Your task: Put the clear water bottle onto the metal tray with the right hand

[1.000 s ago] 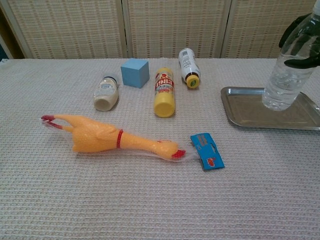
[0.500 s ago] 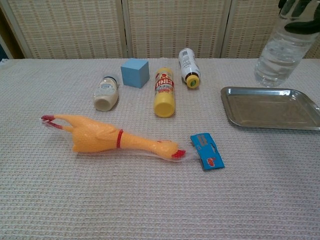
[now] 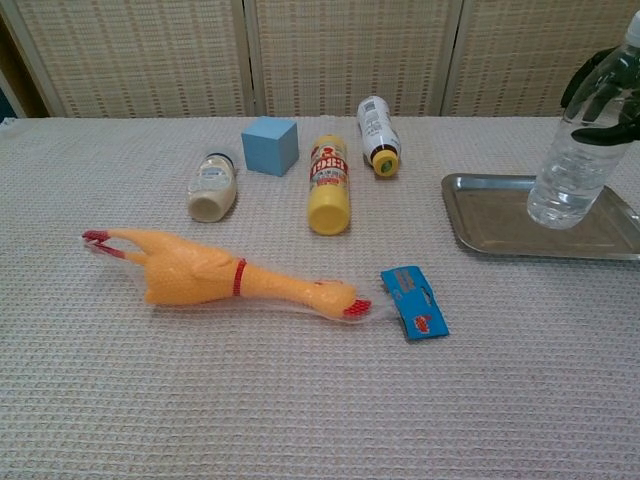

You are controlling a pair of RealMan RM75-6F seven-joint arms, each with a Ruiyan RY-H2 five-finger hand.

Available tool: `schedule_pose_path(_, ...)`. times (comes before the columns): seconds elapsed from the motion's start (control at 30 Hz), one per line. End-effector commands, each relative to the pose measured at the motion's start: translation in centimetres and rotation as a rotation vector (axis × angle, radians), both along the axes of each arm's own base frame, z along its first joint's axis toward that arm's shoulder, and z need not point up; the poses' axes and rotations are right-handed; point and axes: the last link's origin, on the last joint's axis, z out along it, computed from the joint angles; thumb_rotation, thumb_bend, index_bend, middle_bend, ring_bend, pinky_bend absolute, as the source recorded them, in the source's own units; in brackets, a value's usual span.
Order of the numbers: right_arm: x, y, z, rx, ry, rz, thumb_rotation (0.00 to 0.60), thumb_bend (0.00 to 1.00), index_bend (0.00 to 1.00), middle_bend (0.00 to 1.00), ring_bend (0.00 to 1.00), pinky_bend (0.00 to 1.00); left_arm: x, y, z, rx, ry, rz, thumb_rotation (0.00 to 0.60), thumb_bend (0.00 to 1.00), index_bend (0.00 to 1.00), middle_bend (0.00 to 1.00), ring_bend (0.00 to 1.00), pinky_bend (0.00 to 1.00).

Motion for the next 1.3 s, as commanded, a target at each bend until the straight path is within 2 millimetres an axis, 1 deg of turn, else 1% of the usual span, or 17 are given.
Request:
schedule_pose_path(0.03,-0.7,-1.2,-1.0,-0.013,-0.018,0.001,0.600,0.06,0.84,0.61,0.46,0.57,0.0,0.0,-0.1,-0.002,0.003,0.001,0.600,0.61,0.41,0.48,0.45,0.61)
schedule_pose_path(0.23,-2.2,-3.4,-2.3,0.008,-0.053,-0.015,0.600,0.06,0.84,0.61,0.46,0.57,-0.1,0.2,-0.3,-0.004,0.012,0.011,0.600,0.61,0.41,0.48,0.45,0.61)
schedule_pose_path(0.47,-3.4,-4.7,-3.2,0.017,-0.092,-0.012,0.600,0.06,0.84,0.61,0.46,0.57,-0.3,0.4,-0.5,-0.005,0.024,0.022,0.600,0.61,0.41,0.48,0.45,0.61)
schedule_pose_path(0.57,-4.2,-5.1,-3.6,0.023,-0.133,-0.024,0.600,0.06,0.82,0.61,0.46,0.57,-0.3,0.3,-0.6,-0.010,0.029,0.019,0.600,0.61,0.41,0.48,0.45,0.61)
schedule_pose_path(0.67,-5.1,-5.4,-3.8,0.052,-0.157,-0.043,0.600,0.06,0.76,0.60,0.41,0.56,-0.3,0.3,-0.7,-0.013,0.030,0.020,0.600,0.61,0.41,0.48,0.45,0.61)
schedule_pose_path(0.7,-5.3,-5.4,-3.9,0.060,-0.162,-0.045,0.600,0.06,0.72,0.59,0.37,0.54,-0.3,0.3,-0.7,-0.012,0.030,0.021,0.600,0.61,0.41,0.48,0.45,0.61)
schedule_pose_path(0.77,-5.6,-5.3,-3.8,0.091,-0.169,-0.040,0.600,0.06,0.56,0.48,0.22,0.44,-0.3,0.4,-0.7,-0.010,0.031,0.022,0.600,0.61,0.41,0.48,0.45,0.61)
schedule_pose_path(0.8,-5.7,-5.2,-3.8,0.104,-0.174,-0.037,0.600,0.06,0.49,0.43,0.16,0.39,-0.3,0.4,-0.7,-0.011,0.031,0.024,0.600,0.61,0.41,0.48,0.45,0.61)
schedule_pose_path(0.83,-5.8,-5.1,-3.6,0.116,-0.182,-0.032,0.600,0.05,0.36,0.33,0.06,0.30,-0.3,0.4,-0.7,-0.012,0.032,0.025,0.600,0.61,0.41,0.48,0.45,0.61)
schedule_pose_path(0.87,-5.9,-5.1,-3.5,0.122,-0.185,-0.027,0.600,0.05,0.27,0.26,0.03,0.24,-0.3,0.4,-0.8,-0.013,0.032,0.026,0.600,0.61,0.41,0.48,0.45,0.61)
schedule_pose_path(0.9,-6.0,-5.0,-3.3,0.128,-0.183,-0.022,0.600,0.05,0.21,0.21,0.01,0.20,-0.3,0.4,-0.8,-0.014,0.032,0.027,0.600,0.61,0.41,0.48,0.45,0.61)
schedule_pose_path(0.93,-6.1,-5.0,-3.1,0.131,-0.182,-0.016,0.600,0.05,0.12,0.13,0.00,0.14,-0.3,0.3,-0.8,-0.015,0.033,0.027,0.600,0.61,0.41,0.48,0.45,0.61)
schedule_pose_path(0.97,-6.2,-4.9,-2.8,0.130,-0.180,-0.009,0.600,0.05,0.06,0.08,0.00,0.10,-0.3,0.3,-0.8,-0.015,0.032,0.024,0.600,0.61,0.41,0.48,0.45,0.61)
schedule_pose_path(1.03,-6.3,-4.8,-2.4,0.123,-0.173,0.003,0.600,0.05,0.01,0.02,0.00,0.06,-0.2,0.3,-0.8,-0.015,0.032,0.021,0.600,0.61,0.41,0.48,0.45,0.61)
schedule_pose_path(1.07,-6.4,-4.7,-2.2,0.116,-0.166,0.009,0.600,0.05,0.00,0.01,0.00,0.05,-0.2,0.2,-0.8,-0.015,0.033,0.021,0.600,0.61,0.41,0.48,0.45,0.61)
schedule_pose_path(1.2,-6.7,-4.4,-1.5,0.094,-0.124,0.028,0.600,0.05,0.00,0.00,0.00,0.03,-0.2,0.2,-0.8,-0.015,0.031,0.022,0.600,0.61,0.41,0.48,0.45,0.61)
schedule_pose_path(1.3,-6.7,-4.3,-1.3,0.087,-0.112,0.031,0.600,0.05,0.00,0.00,0.00,0.01,-0.2,0.2,-0.8,-0.015,0.031,0.021,0.600,0.61,0.41,0.48,0.45,0.61)
